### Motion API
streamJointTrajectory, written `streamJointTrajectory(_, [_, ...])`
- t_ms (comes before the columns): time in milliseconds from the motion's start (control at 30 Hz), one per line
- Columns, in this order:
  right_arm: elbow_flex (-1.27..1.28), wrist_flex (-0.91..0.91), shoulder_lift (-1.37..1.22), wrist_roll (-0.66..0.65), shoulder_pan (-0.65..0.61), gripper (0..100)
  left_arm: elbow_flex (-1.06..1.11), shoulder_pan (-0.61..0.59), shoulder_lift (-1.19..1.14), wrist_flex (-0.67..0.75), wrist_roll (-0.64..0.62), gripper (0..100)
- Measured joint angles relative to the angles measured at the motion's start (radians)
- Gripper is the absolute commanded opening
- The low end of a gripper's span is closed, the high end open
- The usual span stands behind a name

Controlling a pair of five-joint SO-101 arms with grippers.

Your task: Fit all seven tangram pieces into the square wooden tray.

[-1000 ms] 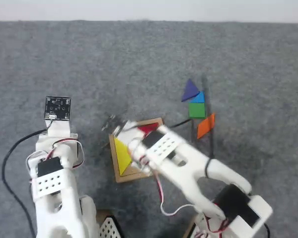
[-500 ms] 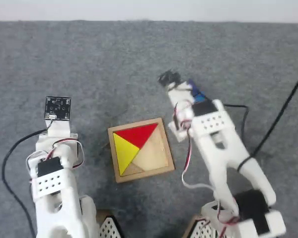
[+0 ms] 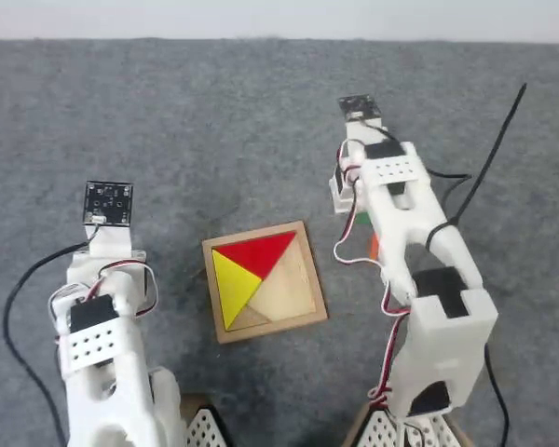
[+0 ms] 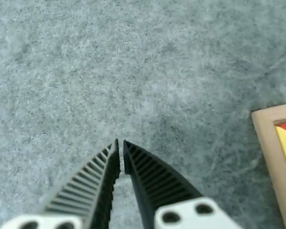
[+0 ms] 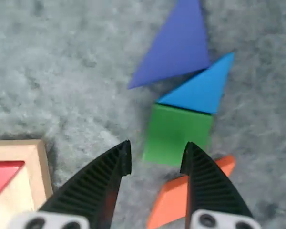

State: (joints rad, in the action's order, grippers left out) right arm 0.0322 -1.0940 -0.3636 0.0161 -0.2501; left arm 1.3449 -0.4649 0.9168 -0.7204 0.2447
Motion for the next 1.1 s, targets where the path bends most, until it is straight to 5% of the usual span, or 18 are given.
streamJointTrajectory(233, [-0.049, -0.035, -0.014, 0.0, 0.023, 19.5, 0.0, 0.0, 0.0, 0.0, 0.0, 1])
streamJointTrajectory(500, [-0.121, -0.074, -0.12, -0.02, 0.021, 31.8, 0.008, 0.0, 0.0, 0.0, 0.0, 1])
streamJointTrajectory(1100, [-0.247, -0.121, -0.238, -0.109, 0.029, 6.2, 0.012, 0.0, 0.0, 0.0, 0.0, 1])
